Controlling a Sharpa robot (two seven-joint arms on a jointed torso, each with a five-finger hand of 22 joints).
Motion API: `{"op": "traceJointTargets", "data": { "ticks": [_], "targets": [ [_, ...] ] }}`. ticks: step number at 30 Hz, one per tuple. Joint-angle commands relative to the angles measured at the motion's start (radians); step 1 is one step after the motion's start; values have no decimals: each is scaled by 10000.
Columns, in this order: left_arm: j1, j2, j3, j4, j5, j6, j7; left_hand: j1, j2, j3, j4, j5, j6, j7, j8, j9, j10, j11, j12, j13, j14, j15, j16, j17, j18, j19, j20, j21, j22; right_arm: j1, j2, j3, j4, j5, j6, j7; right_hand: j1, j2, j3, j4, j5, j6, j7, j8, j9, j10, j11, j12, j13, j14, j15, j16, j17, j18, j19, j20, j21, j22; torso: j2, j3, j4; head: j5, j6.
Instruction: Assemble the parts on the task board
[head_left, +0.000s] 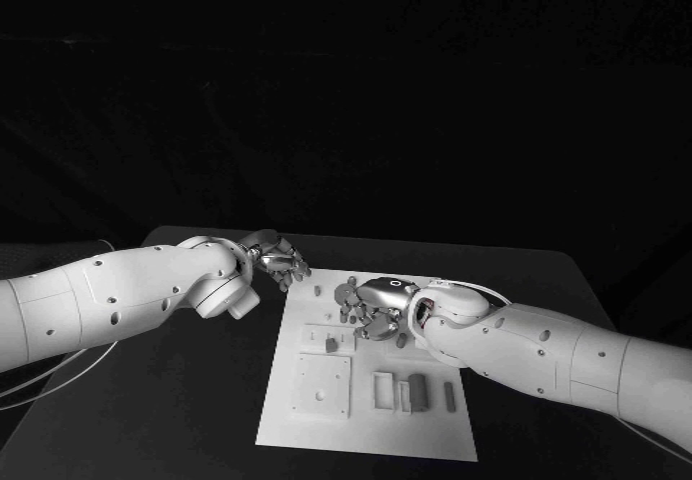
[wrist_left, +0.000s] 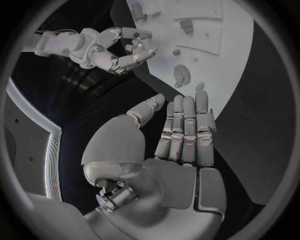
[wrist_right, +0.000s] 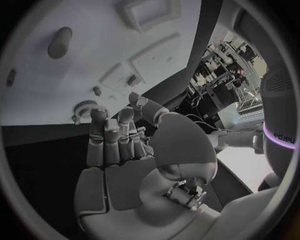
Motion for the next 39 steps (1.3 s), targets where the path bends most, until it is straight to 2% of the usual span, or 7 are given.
{"op": "traceJointTargets", "data": {
  "ticks": [1, 7, 10, 15, 29, 34, 39],
  "targets": [
    [11, 21, 5, -5, 442, -315, 508, 139, 1, -17, -42, 8, 73, 4, 30, -15, 37, 13, -55, -11, 18, 85, -35, -11, 133, -14, 72, -55, -13, -88, 111, -6, -133, -457, 13, 324, 109, 6, -61, -19, 56, -118, -23, -64, -22, -37, -80, -6, -12, 0, -82, -11, 13, 129, -79, -2, -8, 143, 6, -6, 28, 71, 14],
    [11, 35, 4, -45, 566, -340, 628, 156, -13, -37, -39, 5, 77, 9, 34, -23, 46, 13, -59, -27, 23, 90, -51, -14, 132, -8, 79, -73, -21, -135, 292, -29, -285, -562, -83, 321, 146, -33, -108, -16, 11, -393, -100, -163, -74, -41, -147, -13, -9, -18, -144, -9, 19, 129, -60, -5, 8, 141, 15, -15, 19, 183, -43],
    [12, 43, 5, -51, 587, -517, 587, 137, -56, -88, -29, -10, 78, 13, 36, -34, 66, 11, -57, -42, 35, 95, -64, -14, 131, 4, 85, -89, -26, -135, 337, -37, -314, -577, -121, 300, 156, -47, -126, -16, -21, -451, -101, -178, -83, -30, -153, 2, 2, -9, -159, 11, 28, 129, -47, -10, 20, 143, 4, -6, -17, 205, -74],
    [12, 86, 6, -61, 783, -532, 576, 132, -102, -129, -27, -20, 81, 11, 39, -44, 91, 1, -52, -56, 48, 95, -75, -13, 136, 19, 85, -102, -31, -135, 460, -45, -335, -590, -81, 261, 180, -78, -149, -14, -53, -595, -99, -221, -105, -26, -154, 20, 19, -8, -164, 31, 40, 129, -38, -17, 30, 143, 4, 5, -9, 290, -37],
    [13, 240, 8, -27, 1430, -519, 732, 172, -64, -132, -5, 9, 64, 20, 32, -69, 112, -4, -57, -88, 71, 93, -96, -10, 140, 48, 88, -132, -43, -138, 842, -100, -683, -709, 342, 215, 260, 34, -134, -13, -71, -1223, -265, -370, -168, -146, -275, -10, 52, -108, -247, -2, 39, 129, -133, 17, -19, 126, 5, -5, 8, 353, -62],
    [14, 260, 10, -33, 1631, -607, 836, 143, -70, -159, 13, 7, 57, 26, 30, -80, 111, 0, -64, -103, 73, 96, -108, -10, 137, 54, 91, -146, -48, -138, 935, -105, -709, -719, 475, 290, 281, 71, -120, -14, -35, -1272, -316, -360, -161, -163, -305, -2, 67, -127, -268, 3, 45, 129, -149, 24, -21, 129, 12, 8, -5, 369, -65],
    [14, 298, 12, -36, 1696, -660, 866, 142, -71, -164, 13, 6, 55, 26, 29, -83, 111, 0, -65, -107, 74, 97, -111, -10, 138, 55, 91, -150, -49, -140, 1013, -114, -735, -723, 710, 357, 274, 175, -103, -12, -15, -1243, -356, -297, -131, -205, -336, 5, 89, -162, -295, 5, 51, 129, -178, 37, -27, 132, 10, -5, 13, 347, -117]
  ]
}}
